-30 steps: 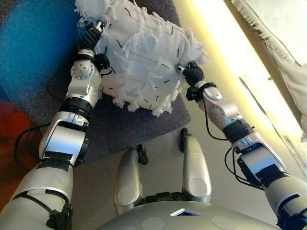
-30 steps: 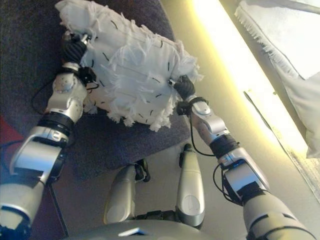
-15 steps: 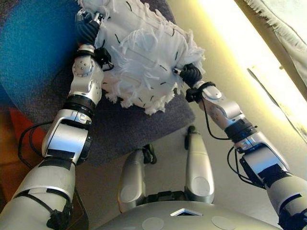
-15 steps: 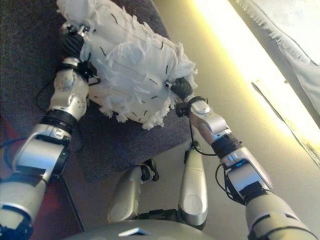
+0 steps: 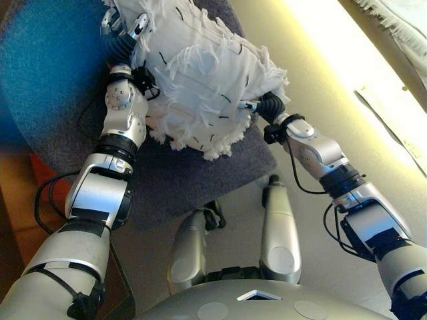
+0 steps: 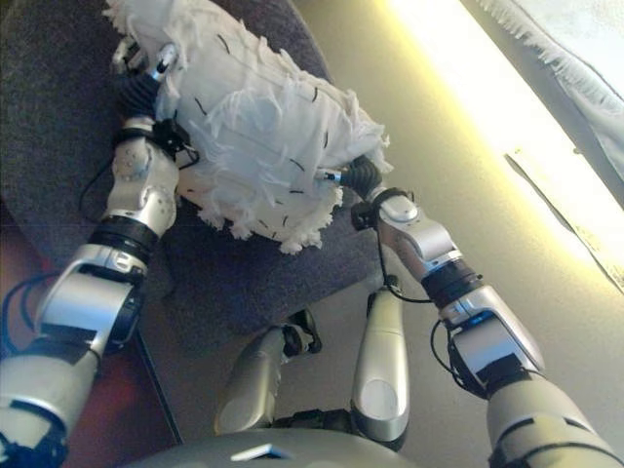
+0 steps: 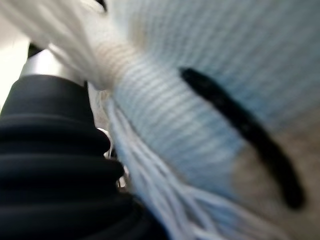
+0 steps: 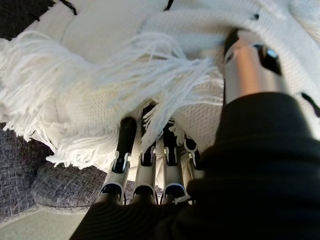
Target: Pick up the cushion and take it to the sofa
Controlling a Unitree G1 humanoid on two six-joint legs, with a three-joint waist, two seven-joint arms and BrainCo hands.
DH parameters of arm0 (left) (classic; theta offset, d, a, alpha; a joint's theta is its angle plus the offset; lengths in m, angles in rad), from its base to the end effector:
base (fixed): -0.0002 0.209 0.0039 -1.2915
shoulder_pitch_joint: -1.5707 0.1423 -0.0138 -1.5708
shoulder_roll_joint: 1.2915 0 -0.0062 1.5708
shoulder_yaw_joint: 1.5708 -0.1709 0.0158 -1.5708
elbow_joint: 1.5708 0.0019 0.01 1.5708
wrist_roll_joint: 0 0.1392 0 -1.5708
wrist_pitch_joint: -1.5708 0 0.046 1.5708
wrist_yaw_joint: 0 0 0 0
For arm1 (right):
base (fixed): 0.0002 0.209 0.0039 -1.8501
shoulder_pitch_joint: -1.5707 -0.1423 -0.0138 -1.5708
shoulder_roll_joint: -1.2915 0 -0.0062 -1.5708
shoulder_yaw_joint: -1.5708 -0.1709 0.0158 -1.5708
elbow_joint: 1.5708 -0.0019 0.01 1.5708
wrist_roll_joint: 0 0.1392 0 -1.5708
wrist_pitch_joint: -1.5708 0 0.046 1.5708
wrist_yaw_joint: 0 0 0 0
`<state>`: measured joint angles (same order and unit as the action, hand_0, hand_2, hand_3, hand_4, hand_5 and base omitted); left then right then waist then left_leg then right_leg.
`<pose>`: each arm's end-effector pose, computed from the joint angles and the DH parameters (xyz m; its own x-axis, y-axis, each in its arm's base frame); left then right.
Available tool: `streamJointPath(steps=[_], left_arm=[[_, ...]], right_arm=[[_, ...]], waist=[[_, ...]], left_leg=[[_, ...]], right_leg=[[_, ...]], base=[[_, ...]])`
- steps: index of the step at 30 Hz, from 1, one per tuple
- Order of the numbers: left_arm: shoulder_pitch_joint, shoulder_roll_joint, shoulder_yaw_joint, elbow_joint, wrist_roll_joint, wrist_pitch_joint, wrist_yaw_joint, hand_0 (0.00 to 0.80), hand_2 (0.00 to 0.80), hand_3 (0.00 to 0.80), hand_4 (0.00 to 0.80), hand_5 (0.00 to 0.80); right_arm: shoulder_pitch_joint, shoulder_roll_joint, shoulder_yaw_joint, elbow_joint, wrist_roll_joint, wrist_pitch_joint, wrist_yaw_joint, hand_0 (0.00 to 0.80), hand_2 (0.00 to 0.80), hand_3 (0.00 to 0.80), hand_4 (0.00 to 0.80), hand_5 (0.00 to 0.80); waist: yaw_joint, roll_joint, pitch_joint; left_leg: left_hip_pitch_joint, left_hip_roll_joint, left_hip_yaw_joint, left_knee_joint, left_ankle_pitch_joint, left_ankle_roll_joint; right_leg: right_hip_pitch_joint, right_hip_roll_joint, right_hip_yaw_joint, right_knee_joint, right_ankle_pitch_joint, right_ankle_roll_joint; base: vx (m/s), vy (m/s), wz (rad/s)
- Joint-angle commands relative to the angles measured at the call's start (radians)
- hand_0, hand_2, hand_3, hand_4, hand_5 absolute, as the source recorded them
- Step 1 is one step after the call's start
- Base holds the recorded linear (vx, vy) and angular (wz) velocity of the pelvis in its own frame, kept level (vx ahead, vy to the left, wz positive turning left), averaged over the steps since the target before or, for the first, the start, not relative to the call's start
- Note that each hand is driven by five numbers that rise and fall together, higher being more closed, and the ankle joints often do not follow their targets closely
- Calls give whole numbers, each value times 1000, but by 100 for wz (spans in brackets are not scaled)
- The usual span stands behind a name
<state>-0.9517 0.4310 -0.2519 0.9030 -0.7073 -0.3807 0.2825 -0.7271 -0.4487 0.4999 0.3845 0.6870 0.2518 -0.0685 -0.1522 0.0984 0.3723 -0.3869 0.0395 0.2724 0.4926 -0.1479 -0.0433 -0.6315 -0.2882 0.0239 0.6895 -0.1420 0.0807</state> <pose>0.3433 0.1916 0.1783 0.8992 0.2893 0.3283 -0.2182 0.9468 -0.2365 0.3066 -0.1282 0.1337 0.9259 0.3458 -0.1517 -0.3549 0.9342 -0.0363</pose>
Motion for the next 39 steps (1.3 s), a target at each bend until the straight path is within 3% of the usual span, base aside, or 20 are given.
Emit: streamJointPath(steps=[1,5,10,20,29,33,39], left_arm=[[24,-65,2,-55,173,-79,31,0,0,0,0,0],[111,-21,31,-94,182,-105,78,0,0,0,0,0],[233,-25,103,-172,121,-149,85,0,0,0,0,0],[433,-21,173,-368,130,-37,-55,0,0,0,0,0],[647,-71,197,-623,54,64,-197,0,0,0,0,0],[757,-111,192,-712,-10,90,-317,0,0,0,0,0],[927,-132,184,-743,-54,169,-428,0,0,0,0,0]], right_arm=[[2,54,-25,-146,-37,-44,65,0,0,0,0,0],[97,-5,-88,-194,-36,-79,102,0,0,0,0,0],[236,-25,-173,-208,-87,-155,150,0,0,0,0,0],[451,0,-298,-239,-109,-182,189,0,0,0,0,0],[595,88,-308,-239,-112,-256,185,0,0,0,0,0],[661,122,-311,-257,-97,-274,188,0,0,0,0,0],[754,156,-326,-249,-9,-312,233,0,0,0,0,0]], waist=[[-14,29,-81],[2,29,-108],[35,18,-158],[99,-31,-303],[146,-73,-380],[163,-92,-393],[181,-123,-390]], left_leg=[[-11,38,-56,-24,47,-65],[48,19,-71,-109,84,-62],[138,-7,-105,-215,121,-54],[299,-9,-138,-415,173,-45],[379,6,-141,-519,190,-33],[397,9,-141,-553,193,-21],[419,9,-135,-561,184,-6]], right_leg=[[138,-46,-13,-215,57,-10],[208,-50,-48,-296,78,-4],[333,-47,-109,-398,95,8],[569,6,-205,-617,142,39],[661,73,-226,-741,181,38],[671,100,-229,-763,193,37],[683,126,-228,-769,209,37]], base=[[25,50,0],[25,25,9],[48,-26,23],[100,-93,20],[38,-117,8],[-52,-123,-4],[-36,-103,1]])
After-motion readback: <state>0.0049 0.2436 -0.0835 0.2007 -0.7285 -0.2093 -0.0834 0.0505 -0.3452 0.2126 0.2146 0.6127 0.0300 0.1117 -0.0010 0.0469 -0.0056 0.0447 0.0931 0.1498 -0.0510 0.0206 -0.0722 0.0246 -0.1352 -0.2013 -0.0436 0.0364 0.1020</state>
